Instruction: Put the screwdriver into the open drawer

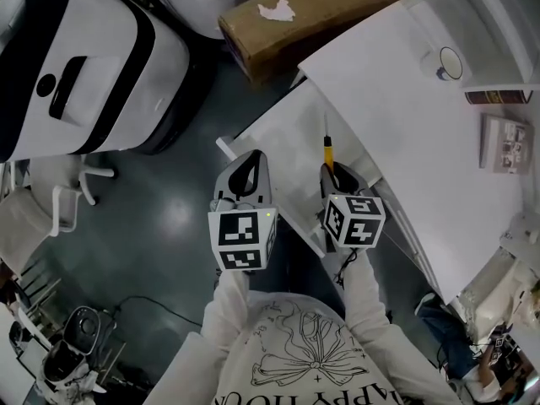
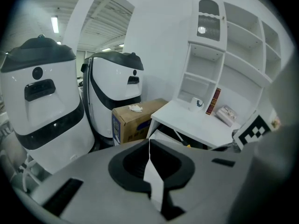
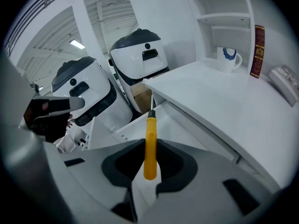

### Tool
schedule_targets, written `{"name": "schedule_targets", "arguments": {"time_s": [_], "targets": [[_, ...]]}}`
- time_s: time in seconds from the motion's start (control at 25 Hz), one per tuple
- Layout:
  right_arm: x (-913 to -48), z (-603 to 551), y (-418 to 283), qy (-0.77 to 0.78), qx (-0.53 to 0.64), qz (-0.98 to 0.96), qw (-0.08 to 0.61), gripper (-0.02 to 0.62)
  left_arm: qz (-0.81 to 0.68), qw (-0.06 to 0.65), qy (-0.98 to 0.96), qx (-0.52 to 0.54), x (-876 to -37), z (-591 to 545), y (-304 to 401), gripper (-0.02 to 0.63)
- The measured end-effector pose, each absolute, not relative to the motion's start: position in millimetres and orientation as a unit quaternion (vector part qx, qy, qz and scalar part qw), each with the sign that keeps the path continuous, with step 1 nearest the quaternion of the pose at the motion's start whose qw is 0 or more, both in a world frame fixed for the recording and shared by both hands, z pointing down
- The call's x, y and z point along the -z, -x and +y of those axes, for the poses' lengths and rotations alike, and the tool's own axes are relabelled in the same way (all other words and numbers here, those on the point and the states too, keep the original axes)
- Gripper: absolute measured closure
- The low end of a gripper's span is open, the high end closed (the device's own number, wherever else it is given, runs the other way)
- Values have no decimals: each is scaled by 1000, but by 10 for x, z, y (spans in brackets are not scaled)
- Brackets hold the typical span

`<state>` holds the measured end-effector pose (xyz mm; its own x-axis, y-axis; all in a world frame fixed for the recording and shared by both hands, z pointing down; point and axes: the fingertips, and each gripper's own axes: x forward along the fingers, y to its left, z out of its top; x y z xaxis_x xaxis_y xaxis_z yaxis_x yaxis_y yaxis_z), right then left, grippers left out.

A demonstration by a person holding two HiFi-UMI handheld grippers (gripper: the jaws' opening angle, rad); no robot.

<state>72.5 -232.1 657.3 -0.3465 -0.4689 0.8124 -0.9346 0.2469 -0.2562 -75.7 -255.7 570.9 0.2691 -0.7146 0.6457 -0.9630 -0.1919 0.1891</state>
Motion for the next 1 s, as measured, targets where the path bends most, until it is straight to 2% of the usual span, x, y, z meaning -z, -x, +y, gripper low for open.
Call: {"name": "schedule_targets", "arguments": {"time_s": [1.0], "targets": [[-8030, -2026, -725, -447, -472, -657, 382, 523, -557, 327, -725, -237, -6259, -2452, 771, 600]]}}
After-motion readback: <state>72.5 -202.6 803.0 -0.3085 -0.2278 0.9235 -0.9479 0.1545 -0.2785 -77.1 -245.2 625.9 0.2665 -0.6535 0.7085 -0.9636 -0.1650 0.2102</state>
